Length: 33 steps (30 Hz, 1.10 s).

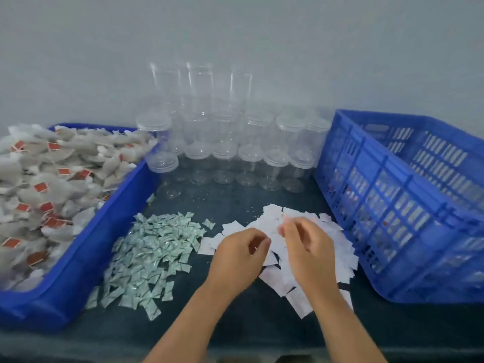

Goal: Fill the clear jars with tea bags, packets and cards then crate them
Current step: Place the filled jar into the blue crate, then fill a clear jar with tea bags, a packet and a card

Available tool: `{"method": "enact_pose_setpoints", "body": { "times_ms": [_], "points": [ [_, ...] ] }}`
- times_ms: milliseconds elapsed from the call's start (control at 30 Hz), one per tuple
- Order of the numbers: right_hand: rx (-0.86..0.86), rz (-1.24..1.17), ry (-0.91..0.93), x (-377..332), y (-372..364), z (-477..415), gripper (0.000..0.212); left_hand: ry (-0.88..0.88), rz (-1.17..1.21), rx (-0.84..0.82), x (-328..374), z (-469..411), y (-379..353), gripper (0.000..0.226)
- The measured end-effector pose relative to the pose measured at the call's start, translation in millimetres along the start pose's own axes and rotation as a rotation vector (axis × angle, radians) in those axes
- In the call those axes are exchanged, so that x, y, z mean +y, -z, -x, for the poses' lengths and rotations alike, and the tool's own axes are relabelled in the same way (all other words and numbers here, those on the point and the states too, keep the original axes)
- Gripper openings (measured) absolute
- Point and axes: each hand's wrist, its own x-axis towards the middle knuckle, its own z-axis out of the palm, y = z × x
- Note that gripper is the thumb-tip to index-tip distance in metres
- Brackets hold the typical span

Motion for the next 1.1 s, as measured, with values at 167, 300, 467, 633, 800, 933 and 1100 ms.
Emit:
{"method": "enact_pose_setpoints", "body": {
  "times_ms": [167, 300, 467, 633, 800, 933, 1100],
  "points": [
    [-0.155, 0.359, 0.221, 29, -46, 56, 0.052, 0.13, -0.017, 0.185, -56, 14, 53, 0.023],
    [-0.178, 0.458, 0.343, 39, -51, 55, 0.049, 0.169, -0.251, 0.403, -87, -47, 120, 0.026],
    [-0.097, 0.41, 0.181, 45, -51, 51, 0.042, 0.266, -0.535, 0.439, -99, -134, 179, 0.076],
    [-0.096, 0.428, 0.148, 48, -55, 48, 0.039, 0.32, -0.299, 0.7, -93, -169, 189, 0.111],
    [-0.123, 0.417, 0.179, 49, -55, 45, 0.04, 0.255, 0.035, 0.713, -84, -203, 214, 0.127],
    [-0.104, 0.427, 0.199, 50, -55, 45, 0.045, 0.133, -0.009, 0.616, -69, -190, 223, 0.117],
    [-0.084, 0.405, 0.2, 48, -56, 47, 0.042, -0.019, -0.16, 0.214, -22, -131, 208, 0.099]
  ]
}}
